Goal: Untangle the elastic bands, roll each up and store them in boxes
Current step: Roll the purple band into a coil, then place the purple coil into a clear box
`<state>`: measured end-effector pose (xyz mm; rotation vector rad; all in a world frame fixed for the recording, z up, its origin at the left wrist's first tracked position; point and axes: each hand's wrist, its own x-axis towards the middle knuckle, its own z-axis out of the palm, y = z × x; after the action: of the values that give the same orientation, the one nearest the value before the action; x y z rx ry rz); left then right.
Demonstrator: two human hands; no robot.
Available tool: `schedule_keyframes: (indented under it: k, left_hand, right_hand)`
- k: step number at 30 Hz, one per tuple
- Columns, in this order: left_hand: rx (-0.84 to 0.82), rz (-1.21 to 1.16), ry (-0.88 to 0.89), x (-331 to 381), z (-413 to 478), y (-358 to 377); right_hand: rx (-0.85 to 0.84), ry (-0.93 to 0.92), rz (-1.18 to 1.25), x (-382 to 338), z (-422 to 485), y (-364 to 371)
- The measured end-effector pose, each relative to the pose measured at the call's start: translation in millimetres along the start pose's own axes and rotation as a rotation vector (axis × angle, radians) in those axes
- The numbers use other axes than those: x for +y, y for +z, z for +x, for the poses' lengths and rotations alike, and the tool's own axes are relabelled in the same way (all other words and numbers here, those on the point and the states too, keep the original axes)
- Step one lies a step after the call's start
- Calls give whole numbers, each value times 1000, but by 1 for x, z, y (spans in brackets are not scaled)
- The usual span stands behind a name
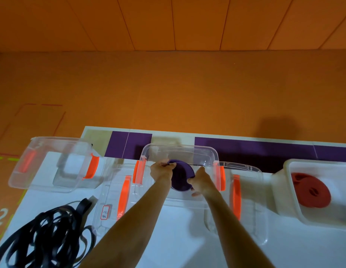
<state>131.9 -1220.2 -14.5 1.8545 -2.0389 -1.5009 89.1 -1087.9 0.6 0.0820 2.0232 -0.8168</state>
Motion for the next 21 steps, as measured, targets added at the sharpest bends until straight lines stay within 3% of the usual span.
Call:
schedule_keyframes:
  k: [10, 15, 17, 21]
  left_hand:
    - [34, 105, 106, -10, 8, 11]
    - [-16, 207, 102, 0, 2, 0]
    - [-67, 273, 200, 2, -9, -12]
    - [-212, 327, 593, -7, -50, -58]
  right_hand:
    - [52, -26, -96, 9, 17, 17]
    - [138, -137, -224, 9, -3, 9]
    - [253, -212, -278, 5, -25, 6]
    - [492, -419, -403, -7, -75, 12]
